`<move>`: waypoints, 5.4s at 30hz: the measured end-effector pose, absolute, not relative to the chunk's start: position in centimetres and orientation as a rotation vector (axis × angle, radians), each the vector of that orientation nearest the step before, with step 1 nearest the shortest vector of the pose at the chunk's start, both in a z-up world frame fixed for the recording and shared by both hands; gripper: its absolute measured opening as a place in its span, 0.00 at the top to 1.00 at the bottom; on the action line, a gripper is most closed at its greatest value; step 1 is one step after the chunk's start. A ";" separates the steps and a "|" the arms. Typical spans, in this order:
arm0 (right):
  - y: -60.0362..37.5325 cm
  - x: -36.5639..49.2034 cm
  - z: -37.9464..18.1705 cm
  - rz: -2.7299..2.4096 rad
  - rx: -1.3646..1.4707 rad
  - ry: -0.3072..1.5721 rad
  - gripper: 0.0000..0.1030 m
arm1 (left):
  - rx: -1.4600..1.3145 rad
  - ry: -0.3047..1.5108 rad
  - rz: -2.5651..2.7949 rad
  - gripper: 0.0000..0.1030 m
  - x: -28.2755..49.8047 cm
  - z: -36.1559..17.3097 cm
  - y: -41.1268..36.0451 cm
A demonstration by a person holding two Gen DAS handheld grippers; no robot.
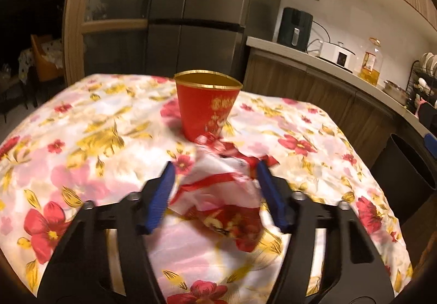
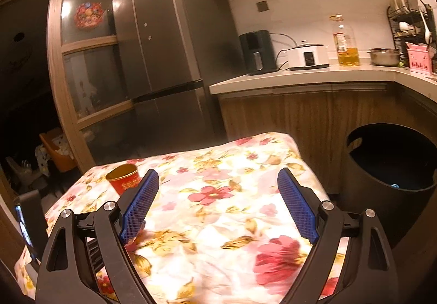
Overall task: Collect trash
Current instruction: 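Grasp the red-and-white snack bag with the left gripper while the right gripper grasps the red cup, then carry the snack bag and red cup over the black bin with both grippers, then open both grippers over the bin to drop the snack bag and cup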
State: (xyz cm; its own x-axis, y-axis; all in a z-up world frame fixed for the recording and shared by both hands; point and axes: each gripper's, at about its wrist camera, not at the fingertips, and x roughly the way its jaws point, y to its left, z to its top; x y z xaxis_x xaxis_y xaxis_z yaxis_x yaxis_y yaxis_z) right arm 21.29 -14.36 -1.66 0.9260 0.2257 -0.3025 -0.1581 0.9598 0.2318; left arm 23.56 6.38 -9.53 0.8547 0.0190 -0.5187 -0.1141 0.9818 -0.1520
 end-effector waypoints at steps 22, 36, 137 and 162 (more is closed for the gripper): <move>-0.6 26.5 -3.2 0.387 0.087 0.407 0.13 | -0.279 0.396 0.142 0.78 17.9 -5.7 14.2; 5.8 31.9 -5.0 0.365 -0.004 0.445 0.06 | -0.323 0.377 0.172 0.78 18.4 -5.0 17.9; -39.8 21.0 0.4 -0.280 0.263 0.284 0.29 | -0.060 0.382 -0.594 0.77 28.4 -1.3 -26.7; -41.3 23.4 -0.4 -0.259 0.281 0.296 0.21 | -0.104 0.451 -0.670 0.63 31.7 -3.6 -27.7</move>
